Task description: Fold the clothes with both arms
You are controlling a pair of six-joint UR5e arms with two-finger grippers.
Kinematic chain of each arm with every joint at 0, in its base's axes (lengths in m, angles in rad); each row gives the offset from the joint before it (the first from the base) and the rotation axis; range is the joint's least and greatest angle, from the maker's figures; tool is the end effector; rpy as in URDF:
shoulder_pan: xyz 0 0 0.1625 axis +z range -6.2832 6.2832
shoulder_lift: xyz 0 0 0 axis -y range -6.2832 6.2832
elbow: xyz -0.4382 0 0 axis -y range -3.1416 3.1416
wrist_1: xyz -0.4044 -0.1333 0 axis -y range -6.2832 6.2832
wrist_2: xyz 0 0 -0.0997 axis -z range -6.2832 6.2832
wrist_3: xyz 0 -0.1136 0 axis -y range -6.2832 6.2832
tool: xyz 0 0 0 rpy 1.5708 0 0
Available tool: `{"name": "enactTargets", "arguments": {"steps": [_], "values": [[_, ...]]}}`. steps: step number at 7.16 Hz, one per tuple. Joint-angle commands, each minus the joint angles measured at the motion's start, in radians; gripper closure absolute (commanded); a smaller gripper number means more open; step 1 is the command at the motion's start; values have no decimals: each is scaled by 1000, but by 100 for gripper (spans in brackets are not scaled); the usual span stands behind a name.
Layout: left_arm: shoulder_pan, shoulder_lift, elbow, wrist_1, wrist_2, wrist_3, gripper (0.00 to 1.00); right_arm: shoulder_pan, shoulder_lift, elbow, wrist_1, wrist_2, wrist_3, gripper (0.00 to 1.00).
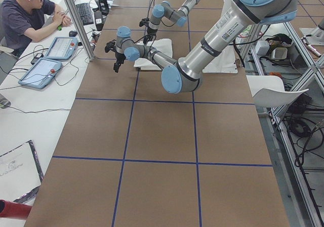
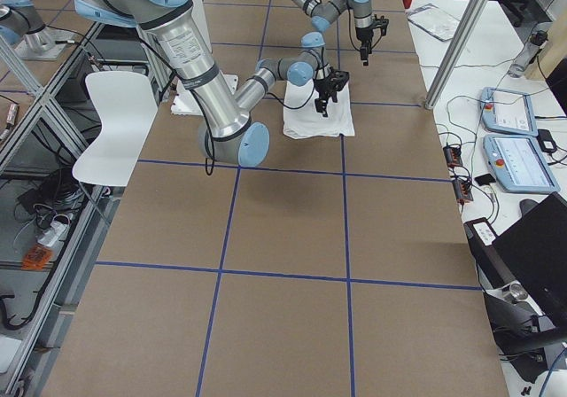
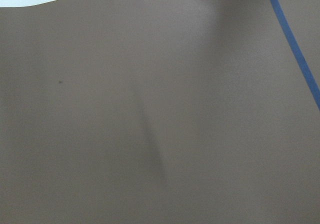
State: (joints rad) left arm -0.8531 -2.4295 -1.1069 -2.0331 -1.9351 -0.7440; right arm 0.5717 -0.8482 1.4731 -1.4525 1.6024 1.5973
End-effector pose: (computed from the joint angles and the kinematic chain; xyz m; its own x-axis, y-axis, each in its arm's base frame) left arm 0.4894 -0.7018 0.2874 0.6791 0.2674 -0.6836 0.0400 0.9164 0.3982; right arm -0.5757 -0.5246 0.2708 0.6052 0.4208 0.6758 -0.5390 0.8413 -0.0412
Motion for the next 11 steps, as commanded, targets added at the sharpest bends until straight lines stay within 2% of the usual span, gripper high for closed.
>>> {"name": "enactTargets", "arguments": {"steps": [1, 2, 3, 7, 9, 11], "values": [[-9, 9, -1, -16, -30, 8, 0, 0, 44, -103, 56, -39, -119, 0], [-11, 9, -1, -16, -30, 8, 0, -3, 49, -123, 58, -67, -144, 0], [-11, 10, -1, -16, -33, 8, 0, -7, 88, -192, 58, -119, -152, 0], [-12, 10, -2, -22, -38, 8, 0, 78, 104, -218, 50, -101, -348, 0], [-23, 47, -40, -48, -88, 9, 0, 242, 69, -208, 47, 182, -525, 0], [-110, 157, -155, -38, -218, 171, 0, 437, -61, -144, 49, 421, -790, 0]]}}
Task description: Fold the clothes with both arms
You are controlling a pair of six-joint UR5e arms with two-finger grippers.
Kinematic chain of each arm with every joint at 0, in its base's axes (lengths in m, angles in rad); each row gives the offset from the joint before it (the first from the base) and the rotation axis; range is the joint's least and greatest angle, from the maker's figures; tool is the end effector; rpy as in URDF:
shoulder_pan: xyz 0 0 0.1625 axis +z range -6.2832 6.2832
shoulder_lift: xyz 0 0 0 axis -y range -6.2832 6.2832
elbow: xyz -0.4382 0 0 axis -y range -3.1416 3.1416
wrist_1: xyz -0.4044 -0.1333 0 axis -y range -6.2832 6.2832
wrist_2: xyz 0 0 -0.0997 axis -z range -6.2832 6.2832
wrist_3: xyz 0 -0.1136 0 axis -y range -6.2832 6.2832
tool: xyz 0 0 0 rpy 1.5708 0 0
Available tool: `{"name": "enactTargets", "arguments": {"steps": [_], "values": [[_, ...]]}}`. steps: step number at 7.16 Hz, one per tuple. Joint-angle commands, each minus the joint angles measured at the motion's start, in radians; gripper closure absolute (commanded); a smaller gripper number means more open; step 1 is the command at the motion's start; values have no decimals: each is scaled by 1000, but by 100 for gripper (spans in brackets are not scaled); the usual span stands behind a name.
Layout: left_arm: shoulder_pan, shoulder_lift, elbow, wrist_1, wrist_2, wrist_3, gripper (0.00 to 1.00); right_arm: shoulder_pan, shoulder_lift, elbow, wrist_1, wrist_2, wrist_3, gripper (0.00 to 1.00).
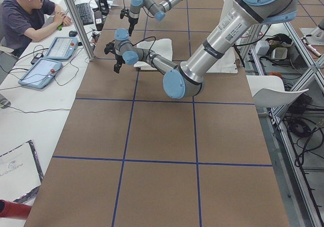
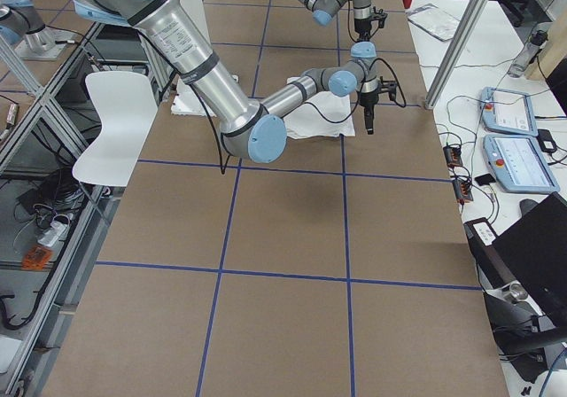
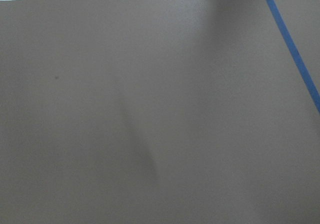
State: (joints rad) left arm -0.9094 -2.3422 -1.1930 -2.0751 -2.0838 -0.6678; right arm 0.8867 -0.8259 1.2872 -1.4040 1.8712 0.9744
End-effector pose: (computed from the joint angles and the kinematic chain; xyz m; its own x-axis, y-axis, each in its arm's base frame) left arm 0.4415 -0.6935 0.3053 0.5918 0.3534 -0.7245 -0.0208 0.9051 0.4246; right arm -0.4306 -0.6858 0.3339 0.7772 0.1041 0.6206 -0.2344 0.9632 0.1319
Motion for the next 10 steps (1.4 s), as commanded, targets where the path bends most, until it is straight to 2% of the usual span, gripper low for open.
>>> {"name": "enactTargets", "arguments": {"steps": [1, 2, 4, 6, 7, 8, 9, 10], "values": [[-122, 154, -129, 9, -117, 211, 0, 223, -184, 88, -1, 234, -342, 0], [-208, 225, -166, 50, -180, 373, 0, 324, -285, 113, -1, 291, -528, 0], [-351, 320, -264, 249, -197, 679, 0, 496, -489, 193, -1, 423, -803, 0], [-497, 470, -367, 396, -244, 766, 0, 573, -795, 401, -1, 437, -893, 0], [-528, 563, -441, 403, -217, 755, 0, 602, -897, 476, -16, 437, -893, 0], [-566, 628, -448, 406, -204, 757, 0, 610, -926, 495, -24, 433, -893, 0], [-623, 644, -464, 415, -206, 767, 0, 610, -933, 492, -24, 424, -886, 0], [-628, 682, -467, 453, -205, 767, 0, 610, -946, 492, -23, 425, -881, 0]]}}
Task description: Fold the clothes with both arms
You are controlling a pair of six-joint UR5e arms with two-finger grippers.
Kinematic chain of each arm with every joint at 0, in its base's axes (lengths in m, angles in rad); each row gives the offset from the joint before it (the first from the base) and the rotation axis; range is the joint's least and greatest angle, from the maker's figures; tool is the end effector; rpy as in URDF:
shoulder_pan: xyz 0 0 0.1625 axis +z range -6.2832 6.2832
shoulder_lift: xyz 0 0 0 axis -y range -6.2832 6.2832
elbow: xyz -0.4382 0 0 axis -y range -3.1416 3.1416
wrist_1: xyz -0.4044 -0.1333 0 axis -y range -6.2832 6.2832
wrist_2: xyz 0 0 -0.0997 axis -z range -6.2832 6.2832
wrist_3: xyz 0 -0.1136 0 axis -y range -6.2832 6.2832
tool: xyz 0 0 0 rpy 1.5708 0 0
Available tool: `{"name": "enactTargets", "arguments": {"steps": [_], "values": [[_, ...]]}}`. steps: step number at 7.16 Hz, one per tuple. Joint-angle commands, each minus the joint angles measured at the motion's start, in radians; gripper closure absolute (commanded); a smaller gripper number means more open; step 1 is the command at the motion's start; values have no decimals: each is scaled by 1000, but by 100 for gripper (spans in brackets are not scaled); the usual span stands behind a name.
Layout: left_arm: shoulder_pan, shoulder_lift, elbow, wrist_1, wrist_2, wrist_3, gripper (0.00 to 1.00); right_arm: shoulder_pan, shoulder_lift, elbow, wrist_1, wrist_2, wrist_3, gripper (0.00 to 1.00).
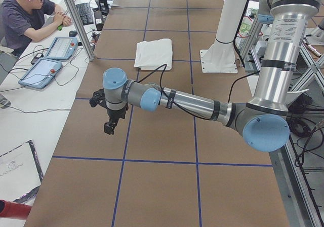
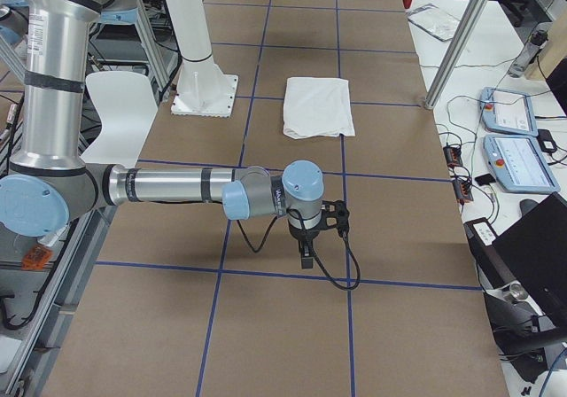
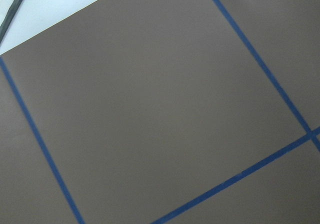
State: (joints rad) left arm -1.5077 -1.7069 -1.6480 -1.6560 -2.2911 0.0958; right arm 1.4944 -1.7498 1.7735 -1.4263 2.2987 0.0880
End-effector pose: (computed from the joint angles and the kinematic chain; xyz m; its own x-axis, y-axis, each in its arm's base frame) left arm -0.0220 -0.5776 0.5633 0.7287 0.3311 -0.5994 -0.1306 0.9264 0.3531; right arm 0.0241 -0.4419 0.6510 0.7397 -0.0810 0.6681 0.0103 0.9940 0.1091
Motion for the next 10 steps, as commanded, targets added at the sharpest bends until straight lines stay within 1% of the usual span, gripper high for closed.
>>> {"name": "enactTargets", "arguments": {"steps": [1, 2, 3, 4, 5, 6, 10], "values": [[-34, 67, -27, 42, 2, 4, 0, 19, -17, 7, -19, 1, 6, 0], [-34, 85, -26, 44, 2, 4, 0, 30, -8, 23, -76, 10, -7, 0], [-34, 107, -29, 42, 2, 4, 0, 32, -20, 64, -117, 11, -7, 0], [-34, 118, -30, 53, 2, 4, 0, 32, -22, 117, -197, 11, -10, 0], [-34, 109, -32, 136, 2, 4, 0, 35, -57, 144, -204, 7, -19, 0], [-34, 104, -38, 177, -5, -1, 0, 33, -72, 142, -188, -1, -22, 0], [-34, 121, -88, 179, -5, -8, 0, 33, -76, 136, -187, 1, -21, 0]]}}
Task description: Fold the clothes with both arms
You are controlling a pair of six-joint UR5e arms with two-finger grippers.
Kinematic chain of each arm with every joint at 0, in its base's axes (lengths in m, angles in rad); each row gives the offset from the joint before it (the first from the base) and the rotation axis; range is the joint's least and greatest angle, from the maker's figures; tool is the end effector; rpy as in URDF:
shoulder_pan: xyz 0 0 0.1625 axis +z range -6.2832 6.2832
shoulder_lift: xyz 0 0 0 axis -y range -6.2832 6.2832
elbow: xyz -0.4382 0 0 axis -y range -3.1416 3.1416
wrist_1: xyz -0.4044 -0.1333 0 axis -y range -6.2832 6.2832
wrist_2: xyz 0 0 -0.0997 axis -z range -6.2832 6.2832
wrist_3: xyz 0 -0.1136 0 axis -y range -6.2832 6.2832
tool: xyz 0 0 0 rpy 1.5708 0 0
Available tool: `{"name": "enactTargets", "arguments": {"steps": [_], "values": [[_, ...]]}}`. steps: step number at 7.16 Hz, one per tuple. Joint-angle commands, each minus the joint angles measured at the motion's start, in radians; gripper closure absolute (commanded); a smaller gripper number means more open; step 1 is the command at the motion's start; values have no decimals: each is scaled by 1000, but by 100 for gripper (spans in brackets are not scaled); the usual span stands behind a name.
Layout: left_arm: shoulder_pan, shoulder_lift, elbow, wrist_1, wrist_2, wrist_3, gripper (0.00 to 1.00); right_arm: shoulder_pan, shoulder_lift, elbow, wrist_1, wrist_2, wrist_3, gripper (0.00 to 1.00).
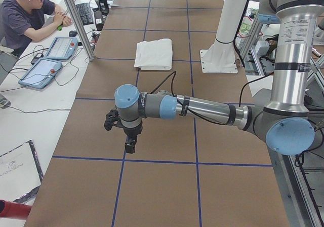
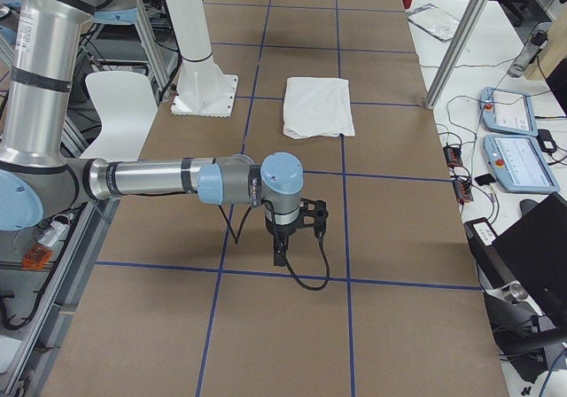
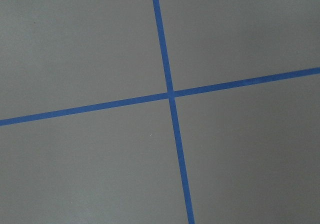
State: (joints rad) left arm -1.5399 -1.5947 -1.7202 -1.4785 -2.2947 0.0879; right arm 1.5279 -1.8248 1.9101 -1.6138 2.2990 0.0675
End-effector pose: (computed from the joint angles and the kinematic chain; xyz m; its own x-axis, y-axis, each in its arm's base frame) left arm -0.0421 -0.5166 0.6076 0.7416 0.1639 -0.6505 -0.0963 0.9857 0.1386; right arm 0.0407 -0.3981 0.6327 0.7457 0.0073 0.6663 -0.0075 1.0000 -0.0027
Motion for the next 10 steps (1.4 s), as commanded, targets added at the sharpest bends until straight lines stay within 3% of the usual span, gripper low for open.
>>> {"name": "enactTargets", "arguments": {"steps": [1, 10], "values": [[1, 19, -31, -5, 6, 6, 0, 0, -1, 0, 0, 0, 0, 0], [3, 29, -35, -6, 6, 0, 0, 0, -1, -2, 0, 2, 15, 0]]}}
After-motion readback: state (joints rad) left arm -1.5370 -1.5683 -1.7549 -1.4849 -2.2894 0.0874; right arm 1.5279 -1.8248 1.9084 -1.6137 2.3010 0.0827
